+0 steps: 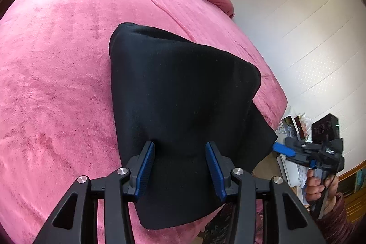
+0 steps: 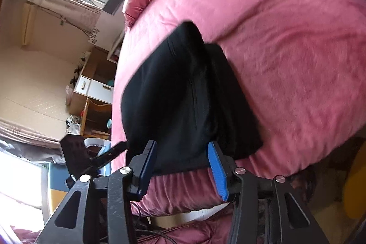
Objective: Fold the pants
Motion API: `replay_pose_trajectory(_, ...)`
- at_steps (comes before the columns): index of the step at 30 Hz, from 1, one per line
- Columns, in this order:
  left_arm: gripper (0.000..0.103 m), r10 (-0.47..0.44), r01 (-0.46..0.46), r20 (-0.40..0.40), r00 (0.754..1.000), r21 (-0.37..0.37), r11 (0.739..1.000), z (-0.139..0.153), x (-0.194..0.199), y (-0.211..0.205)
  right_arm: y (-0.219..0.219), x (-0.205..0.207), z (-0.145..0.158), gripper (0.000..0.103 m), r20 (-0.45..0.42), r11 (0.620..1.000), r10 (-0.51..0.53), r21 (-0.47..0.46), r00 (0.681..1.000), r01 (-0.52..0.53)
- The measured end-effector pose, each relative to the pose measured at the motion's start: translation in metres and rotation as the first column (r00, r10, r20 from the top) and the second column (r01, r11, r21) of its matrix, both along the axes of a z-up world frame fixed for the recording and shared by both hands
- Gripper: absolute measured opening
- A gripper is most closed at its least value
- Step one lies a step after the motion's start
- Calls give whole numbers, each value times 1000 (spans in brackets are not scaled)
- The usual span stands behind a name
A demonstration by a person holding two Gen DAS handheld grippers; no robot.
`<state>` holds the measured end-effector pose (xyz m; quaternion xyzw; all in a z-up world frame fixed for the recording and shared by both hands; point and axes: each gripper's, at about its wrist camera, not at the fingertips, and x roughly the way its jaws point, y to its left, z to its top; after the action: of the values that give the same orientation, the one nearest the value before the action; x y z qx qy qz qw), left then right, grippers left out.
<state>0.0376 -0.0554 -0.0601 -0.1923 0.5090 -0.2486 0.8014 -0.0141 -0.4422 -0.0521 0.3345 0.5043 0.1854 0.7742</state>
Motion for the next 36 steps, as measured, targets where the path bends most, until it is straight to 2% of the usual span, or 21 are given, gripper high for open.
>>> replay_pose_trajectory(2, 47, -4, 4, 3, 1000, 2, 1000, 4, -2, 4, 3, 5, -14, 45, -43, 999, -35, -20, 998, 34)
replay_pose_trajectory(4, 47, -4, 4, 7, 1000, 4, 1000, 8, -5, 7, 4, 11, -22, 32, -57, 998, -67, -20, 996, 66)
replay_pose_trajectory(5, 47, -3, 3, 7, 1000, 4, 1000, 9, -7, 10, 3, 14, -23, 17, -50, 996, -85, -35, 995, 83)
replay_pose_trajectory(6, 47, -2, 2, 6, 1000, 4, 1000, 10, -8, 11, 4, 15, -23, 10, -46, 994, -97, -50, 994, 95)
replay_pose_trajectory(8, 47, 3, -3, 14, 1000, 7, 1000, 13, -12, 15, 4, 14, -20, 9, -39, 993, -101, -59, 994, 98)
replay_pose_trajectory(13, 47, -28, 28, 34, 999, -2, 1000, 18, -19, 15, 7, -4, -2, 9, -2, 992, -55, -115, 999, 54)
replay_pose_trajectory(17, 47, -57, 56, 20, 998, 46, 997, 11, -23, 7, 3, -9, -18, 9, -44, 981, -60, -187, 997, 51)
replay_pose_trajectory(20, 47, -62, 60, 24, 998, 76, 995, 13, -23, 4, 4, -4, -33, 9, -66, 982, -70, -180, 995, 57)
replay_pose_trajectory(23, 47, -50, 47, 42, 998, 68, 997, 21, -22, 8, 3, -3, -31, 12, -57, 983, -52, -177, 997, 42)
replay_pose_trajectory(26, 47, -9, 5, 59, 998, 56, 998, 29, -18, 19, -2, -6, -23, 18, -50, 985, -42, -172, 998, 33)
replay_pose_trajectory(29, 47, 43, -48, 82, 996, 55, 997, 37, -10, 32, -3, -8, -7, 31, -26, 971, -47, -237, 999, 39)
replay_pose_trajectory(33, 47, 72, -78, 114, 991, 53, 996, 51, 4, 32, -2, 0, 20, 31, 59, 955, -46, -290, 997, 61)
replay_pose_trajectory(36, 47, 78, -87, 133, 988, 66, 994, 56, 14, 29, 14, 18, 39, 31, 125, 956, 11, -291, 992, 26)
